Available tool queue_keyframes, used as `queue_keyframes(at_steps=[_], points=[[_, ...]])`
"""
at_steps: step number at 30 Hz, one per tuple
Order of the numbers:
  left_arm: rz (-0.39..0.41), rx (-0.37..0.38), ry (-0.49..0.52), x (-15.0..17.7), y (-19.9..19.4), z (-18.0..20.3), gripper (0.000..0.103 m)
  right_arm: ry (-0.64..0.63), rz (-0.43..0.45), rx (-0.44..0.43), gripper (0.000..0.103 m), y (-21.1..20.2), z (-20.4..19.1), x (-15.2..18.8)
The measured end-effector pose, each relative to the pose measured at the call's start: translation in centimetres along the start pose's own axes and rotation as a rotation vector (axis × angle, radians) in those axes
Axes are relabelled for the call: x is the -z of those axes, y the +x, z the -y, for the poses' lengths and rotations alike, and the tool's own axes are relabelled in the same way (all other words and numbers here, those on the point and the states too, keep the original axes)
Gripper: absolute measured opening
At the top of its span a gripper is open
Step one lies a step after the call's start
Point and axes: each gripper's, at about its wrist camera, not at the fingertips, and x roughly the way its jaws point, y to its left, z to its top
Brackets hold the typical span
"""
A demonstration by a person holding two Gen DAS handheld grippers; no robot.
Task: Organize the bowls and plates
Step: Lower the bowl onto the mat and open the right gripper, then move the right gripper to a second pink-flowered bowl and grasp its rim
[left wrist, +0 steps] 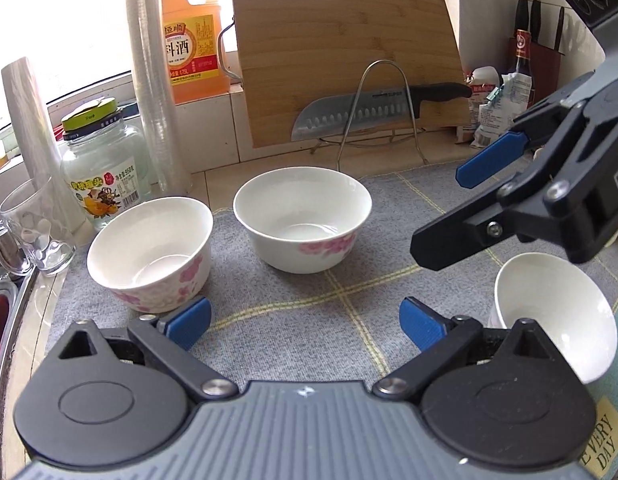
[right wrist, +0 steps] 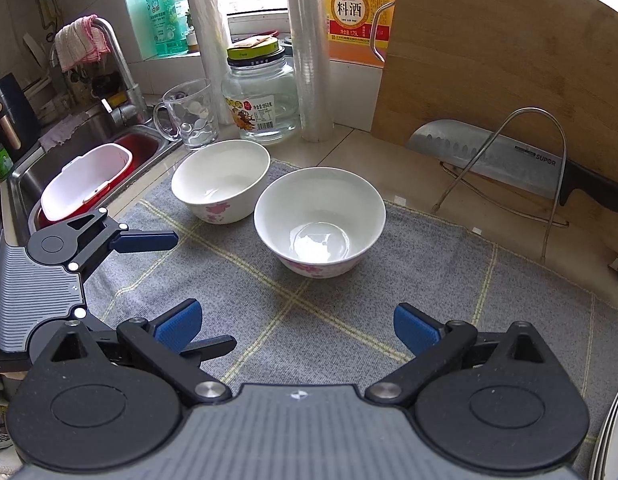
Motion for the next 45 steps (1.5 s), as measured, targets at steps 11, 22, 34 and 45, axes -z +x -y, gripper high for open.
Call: queue_keyframes(at_steps=[11, 22, 34, 45], points=[[0.008, 0.020, 0.045, -0.7, 2.4, -1.3, 0.100, 0.048, -0.005, 0.011, 0.103, 2.3, 1.5, -2.2], [0.023, 0.026, 0.072, -1.7, 4.5, -1.9, 0.099, -0.002, -0.039, -0.009, 0.103, 4.9, 2.9, -4.1], [0.026, 0.017, 0.042, -2.8, 5.8, -2.4, 0.092, -0.024, -0.051, -0.056, 0.101, 8.2, 4.1, -6.0], [0.034, 0.020, 0.032, -3.1, 6.2, -2.3, 0.088, -0.028, -0.062, -0.086, 0.087, 10.2, 4.7, -6.9]])
